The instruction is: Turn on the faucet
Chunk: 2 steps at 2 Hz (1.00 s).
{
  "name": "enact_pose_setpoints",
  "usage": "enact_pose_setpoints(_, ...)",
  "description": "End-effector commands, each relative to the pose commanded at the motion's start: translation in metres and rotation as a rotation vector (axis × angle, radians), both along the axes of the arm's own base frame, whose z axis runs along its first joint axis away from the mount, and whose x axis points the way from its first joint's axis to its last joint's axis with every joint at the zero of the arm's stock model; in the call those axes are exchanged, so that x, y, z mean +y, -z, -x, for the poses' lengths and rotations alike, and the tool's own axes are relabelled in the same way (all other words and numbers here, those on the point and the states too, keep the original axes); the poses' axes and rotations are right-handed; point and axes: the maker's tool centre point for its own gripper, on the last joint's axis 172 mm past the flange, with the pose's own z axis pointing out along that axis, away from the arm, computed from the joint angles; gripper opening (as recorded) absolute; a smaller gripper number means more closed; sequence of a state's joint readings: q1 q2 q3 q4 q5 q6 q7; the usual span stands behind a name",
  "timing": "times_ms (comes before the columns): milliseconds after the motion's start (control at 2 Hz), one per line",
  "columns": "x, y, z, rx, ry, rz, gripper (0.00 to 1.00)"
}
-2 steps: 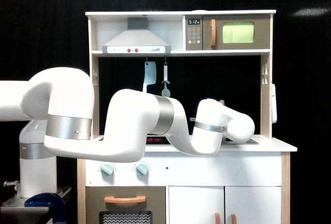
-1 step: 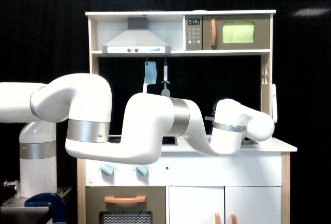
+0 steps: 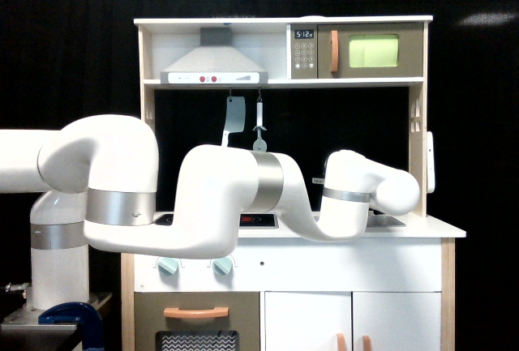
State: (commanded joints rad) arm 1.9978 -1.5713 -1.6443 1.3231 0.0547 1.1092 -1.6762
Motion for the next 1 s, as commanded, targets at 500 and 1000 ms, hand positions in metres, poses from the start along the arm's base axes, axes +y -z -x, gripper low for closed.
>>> enact_pose_setpoints(500, -0.087, -0.022, 0.074, 0.0, 0.0, 0.0, 1.0)
enact_pose_setpoints(1000, -0.15, -0.024, 0.121, 0.0, 0.0, 0.0, 1.0)
